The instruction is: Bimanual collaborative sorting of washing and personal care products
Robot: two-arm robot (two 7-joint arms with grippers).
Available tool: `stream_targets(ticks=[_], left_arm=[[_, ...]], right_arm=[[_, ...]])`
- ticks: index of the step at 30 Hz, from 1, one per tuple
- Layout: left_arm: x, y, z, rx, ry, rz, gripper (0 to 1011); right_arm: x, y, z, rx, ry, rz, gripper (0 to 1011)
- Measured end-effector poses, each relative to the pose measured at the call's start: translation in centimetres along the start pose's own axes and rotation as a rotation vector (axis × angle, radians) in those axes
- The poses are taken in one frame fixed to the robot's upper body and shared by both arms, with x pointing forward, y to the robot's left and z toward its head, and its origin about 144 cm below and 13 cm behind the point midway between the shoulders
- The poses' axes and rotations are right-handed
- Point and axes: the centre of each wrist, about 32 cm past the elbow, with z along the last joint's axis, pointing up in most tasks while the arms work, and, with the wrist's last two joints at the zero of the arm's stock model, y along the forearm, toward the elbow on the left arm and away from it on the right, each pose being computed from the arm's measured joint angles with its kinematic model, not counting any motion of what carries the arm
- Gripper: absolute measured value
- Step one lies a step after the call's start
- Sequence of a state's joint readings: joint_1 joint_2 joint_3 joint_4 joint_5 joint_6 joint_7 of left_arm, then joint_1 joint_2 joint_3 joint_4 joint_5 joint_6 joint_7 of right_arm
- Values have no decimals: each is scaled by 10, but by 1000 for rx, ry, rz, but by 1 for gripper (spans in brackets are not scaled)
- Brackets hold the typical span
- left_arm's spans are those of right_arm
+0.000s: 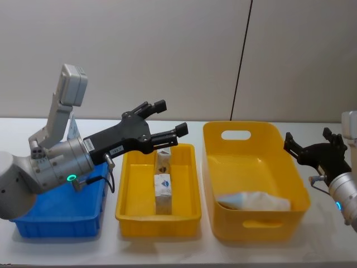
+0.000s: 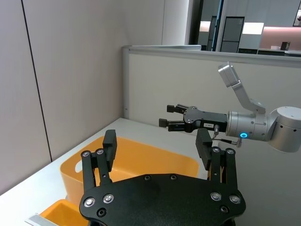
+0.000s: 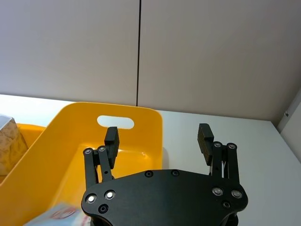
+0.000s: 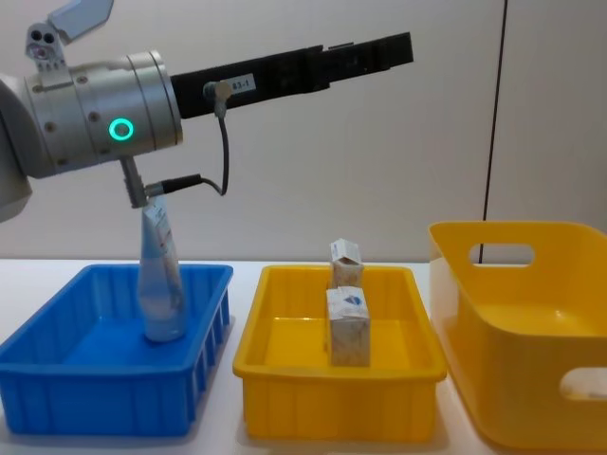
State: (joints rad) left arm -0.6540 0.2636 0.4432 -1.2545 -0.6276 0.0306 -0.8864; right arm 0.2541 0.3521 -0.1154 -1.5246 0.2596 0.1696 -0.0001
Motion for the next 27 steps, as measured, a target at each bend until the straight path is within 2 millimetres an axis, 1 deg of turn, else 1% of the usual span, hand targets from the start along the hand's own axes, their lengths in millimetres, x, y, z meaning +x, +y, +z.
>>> stream_targets(ticks=[7, 13, 18, 20, 27], left_arm=[[-5, 3, -4, 18, -9, 40, 1001], [-14, 8, -11, 49, -27, 110, 1001], [-23, 12, -18, 77, -47, 174, 1001], [-25, 13, -19, 85, -52, 193, 1001], [-37, 19, -27, 119, -84, 282, 1002]], right_arm=[[-8, -7, -4, 9, 2, 25, 1002], [-22, -21, -10, 23, 10, 78, 1002], [-37, -36, -17, 39, 25, 134, 1002], [-39, -38, -17, 41, 27, 142, 1002], [-58, -58, -23, 63, 52, 209, 1002]])
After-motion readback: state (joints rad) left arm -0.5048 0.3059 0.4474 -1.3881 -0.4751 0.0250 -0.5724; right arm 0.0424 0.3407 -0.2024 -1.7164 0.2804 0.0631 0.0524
